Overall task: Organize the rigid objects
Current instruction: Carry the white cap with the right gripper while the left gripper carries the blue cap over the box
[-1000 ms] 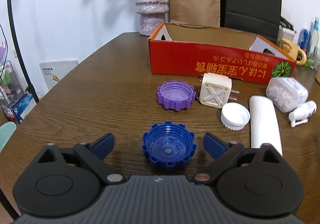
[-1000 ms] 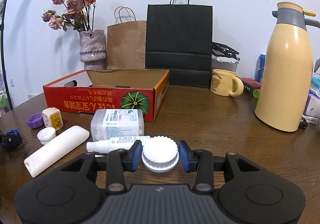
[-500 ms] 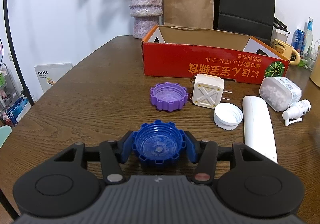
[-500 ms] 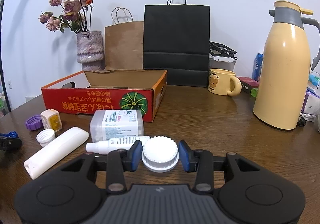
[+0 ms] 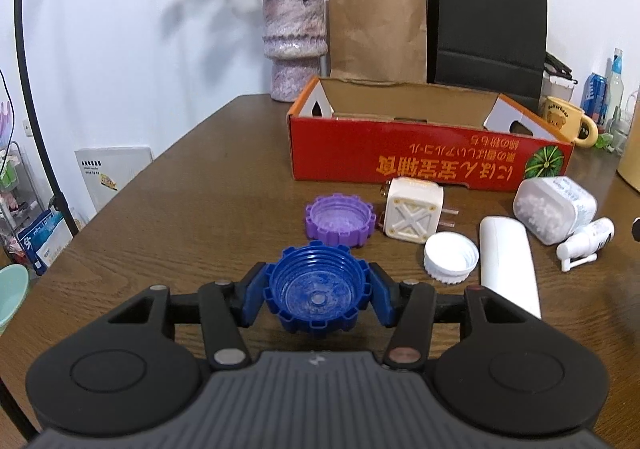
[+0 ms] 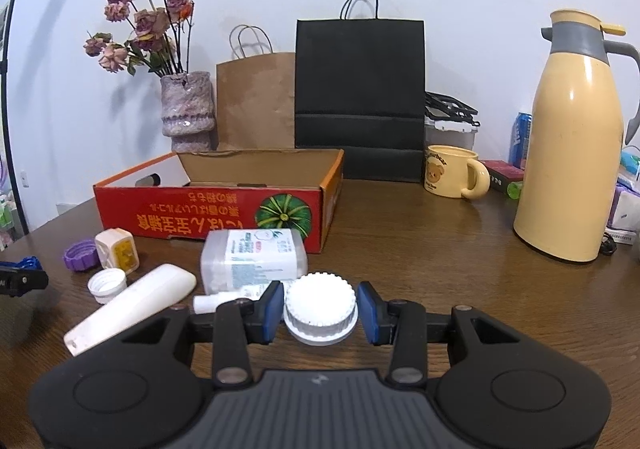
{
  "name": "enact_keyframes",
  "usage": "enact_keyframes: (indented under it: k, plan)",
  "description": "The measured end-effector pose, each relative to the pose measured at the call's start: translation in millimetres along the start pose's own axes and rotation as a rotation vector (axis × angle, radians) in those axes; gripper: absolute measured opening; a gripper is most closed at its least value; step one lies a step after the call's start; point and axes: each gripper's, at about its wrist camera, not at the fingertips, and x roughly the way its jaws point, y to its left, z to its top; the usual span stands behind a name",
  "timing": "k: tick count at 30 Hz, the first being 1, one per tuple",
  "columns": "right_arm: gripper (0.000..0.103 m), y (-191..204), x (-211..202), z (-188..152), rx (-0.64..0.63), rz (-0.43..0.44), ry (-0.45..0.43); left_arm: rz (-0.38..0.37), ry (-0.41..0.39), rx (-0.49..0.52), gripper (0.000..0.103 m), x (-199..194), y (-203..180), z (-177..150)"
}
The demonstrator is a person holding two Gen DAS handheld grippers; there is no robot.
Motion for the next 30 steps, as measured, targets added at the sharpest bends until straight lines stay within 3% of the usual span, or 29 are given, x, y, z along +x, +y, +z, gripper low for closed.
enact_keyframes:
  k: [14,30]
  plan:
    - [0.039,29.8,-6.3,25.8,-0.020,0.044,-0.066,-0.037,-0.086,-0.005,0.054,-19.0,-5.2,36.8]
    - [0.039,55.3,14.0,70.0,-0.024,0.067,-0.128,-0.082,-0.148,0.004,0.054,-9.8,-25.8,86.8]
